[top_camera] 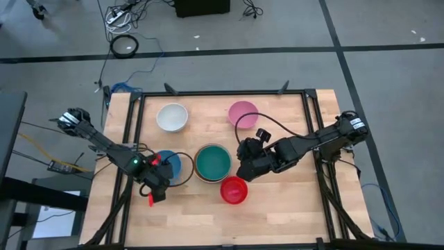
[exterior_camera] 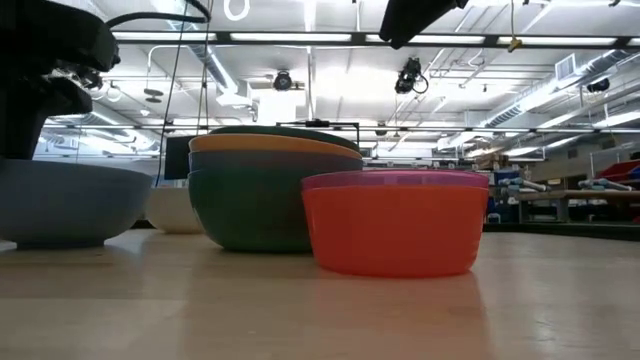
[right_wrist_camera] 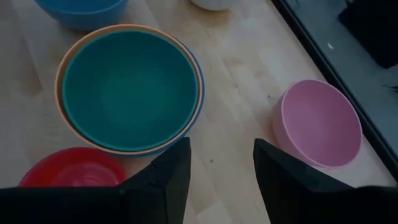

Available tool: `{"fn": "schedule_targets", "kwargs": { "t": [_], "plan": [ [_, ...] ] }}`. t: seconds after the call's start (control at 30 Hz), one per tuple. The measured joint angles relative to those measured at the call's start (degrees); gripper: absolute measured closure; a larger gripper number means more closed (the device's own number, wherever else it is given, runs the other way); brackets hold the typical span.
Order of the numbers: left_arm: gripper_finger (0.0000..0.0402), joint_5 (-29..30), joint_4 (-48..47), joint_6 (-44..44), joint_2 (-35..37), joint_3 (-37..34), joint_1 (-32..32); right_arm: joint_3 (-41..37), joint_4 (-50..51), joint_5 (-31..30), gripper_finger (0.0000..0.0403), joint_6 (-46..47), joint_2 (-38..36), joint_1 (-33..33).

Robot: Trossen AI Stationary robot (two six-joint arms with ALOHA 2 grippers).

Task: Nest bowls inside each other
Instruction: Stack the blue bowl on top of the green bowl

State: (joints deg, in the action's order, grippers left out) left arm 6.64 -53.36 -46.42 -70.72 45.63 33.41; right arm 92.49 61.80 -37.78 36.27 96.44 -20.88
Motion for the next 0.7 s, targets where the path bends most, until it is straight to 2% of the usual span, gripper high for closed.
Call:
{"fn": "schedule_targets", "kwargs": {
  "t": [0.23, 0.3, 0.47, 0.7],
  "plan": [
    [0.0268, 2.3, -0.1, 1.3, -5.0, 0.0, 0.0, 0.0, 0.0, 0.0, 0.0241, 0.1, 0.0, 0.0],
    [0.0291, 2.8, -0.1, 1.4, -6.0, 0.0, 0.0, 0.0, 0.0, 0.0, 0.0241, 0.1, 0.0, -0.1],
    [0.0385, 3.4, 1.3, 1.5, -6.5, 0.0, 0.0, 0.0, 0.0, 0.0, 0.0241, 0.1, 0.0, -0.1],
    [0.0395, 6.0, 3.1, 2.6, -6.5, 0.9, 0.0, 0.0, 0.0, 0.0, 0.0241, 0.1, 0.0, -0.1]
  ]
}}
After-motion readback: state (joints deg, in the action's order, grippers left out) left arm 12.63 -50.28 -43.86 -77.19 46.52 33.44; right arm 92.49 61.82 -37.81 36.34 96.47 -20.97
